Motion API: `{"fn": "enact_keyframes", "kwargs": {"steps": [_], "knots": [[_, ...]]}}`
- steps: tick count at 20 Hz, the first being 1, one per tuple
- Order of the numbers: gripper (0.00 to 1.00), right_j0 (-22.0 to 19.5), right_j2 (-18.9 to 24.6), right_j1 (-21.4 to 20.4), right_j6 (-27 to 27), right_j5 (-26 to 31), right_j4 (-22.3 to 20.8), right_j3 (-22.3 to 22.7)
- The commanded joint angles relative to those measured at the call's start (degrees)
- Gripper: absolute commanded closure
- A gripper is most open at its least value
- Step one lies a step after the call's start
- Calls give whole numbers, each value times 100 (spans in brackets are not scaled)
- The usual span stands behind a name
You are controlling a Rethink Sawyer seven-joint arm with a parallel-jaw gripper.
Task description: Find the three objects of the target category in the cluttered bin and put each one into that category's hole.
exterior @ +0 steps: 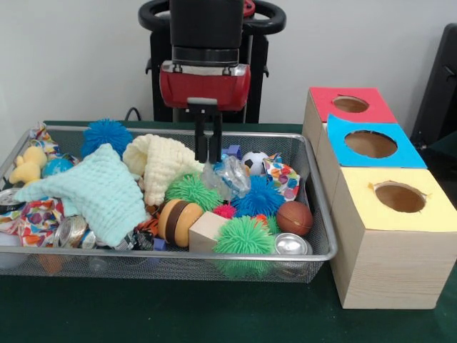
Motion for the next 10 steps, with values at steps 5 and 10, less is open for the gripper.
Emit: {"fn": "enact_keyframes", "kwargs": {"steps": [5,10], "knots": [[100,314,-147,-370,1026,879,412,625],[100,483,-268,-476,1098,891,558,738]]}}
